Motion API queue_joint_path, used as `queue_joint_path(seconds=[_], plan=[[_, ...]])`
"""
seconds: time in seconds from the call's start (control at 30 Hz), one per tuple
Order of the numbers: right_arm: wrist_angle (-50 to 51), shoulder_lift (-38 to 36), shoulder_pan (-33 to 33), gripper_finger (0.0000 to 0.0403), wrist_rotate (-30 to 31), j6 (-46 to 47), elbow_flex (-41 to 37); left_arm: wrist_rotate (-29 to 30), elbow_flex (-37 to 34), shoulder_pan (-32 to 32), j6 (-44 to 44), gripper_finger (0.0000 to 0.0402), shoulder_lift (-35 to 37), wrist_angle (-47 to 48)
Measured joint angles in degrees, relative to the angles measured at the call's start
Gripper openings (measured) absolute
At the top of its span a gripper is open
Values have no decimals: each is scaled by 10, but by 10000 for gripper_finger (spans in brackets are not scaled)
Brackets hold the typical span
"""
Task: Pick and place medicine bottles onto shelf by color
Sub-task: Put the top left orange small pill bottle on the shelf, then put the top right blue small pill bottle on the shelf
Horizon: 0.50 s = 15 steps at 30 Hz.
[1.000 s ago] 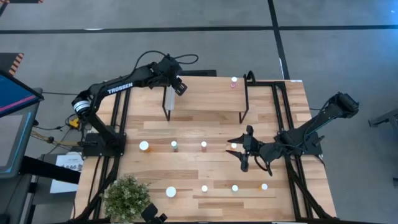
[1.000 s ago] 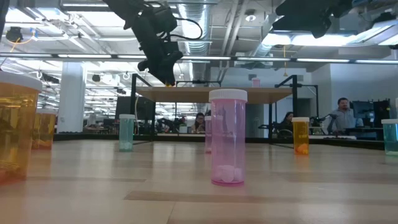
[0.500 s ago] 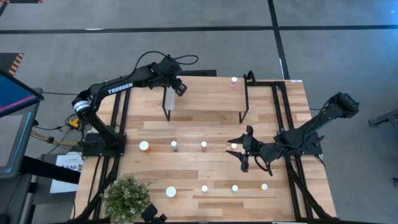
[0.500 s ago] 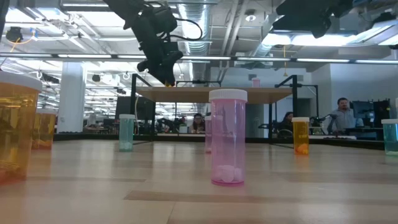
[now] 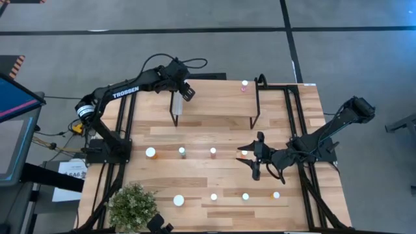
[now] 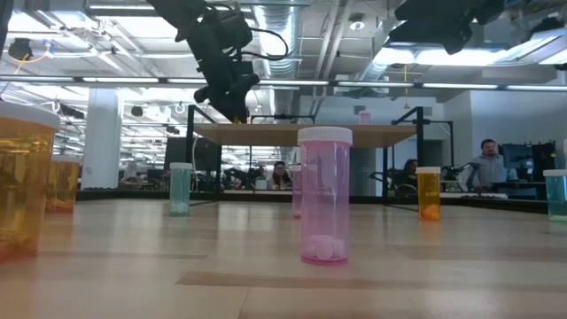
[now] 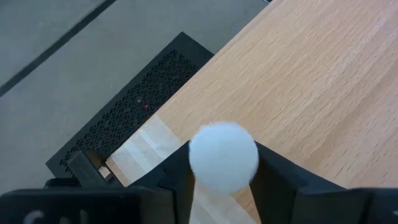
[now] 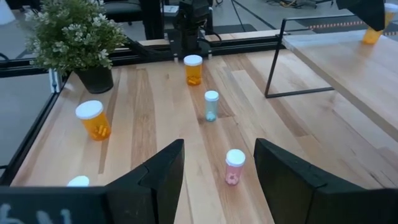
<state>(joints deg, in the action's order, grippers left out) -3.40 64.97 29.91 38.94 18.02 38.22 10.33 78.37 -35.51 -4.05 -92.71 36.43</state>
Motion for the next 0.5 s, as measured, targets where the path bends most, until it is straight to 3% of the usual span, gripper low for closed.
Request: queue_joint_path(seconds=[0.5], plan=[[6,0,0,216,0,-1,0,23,7,14,19,234,25,4]])
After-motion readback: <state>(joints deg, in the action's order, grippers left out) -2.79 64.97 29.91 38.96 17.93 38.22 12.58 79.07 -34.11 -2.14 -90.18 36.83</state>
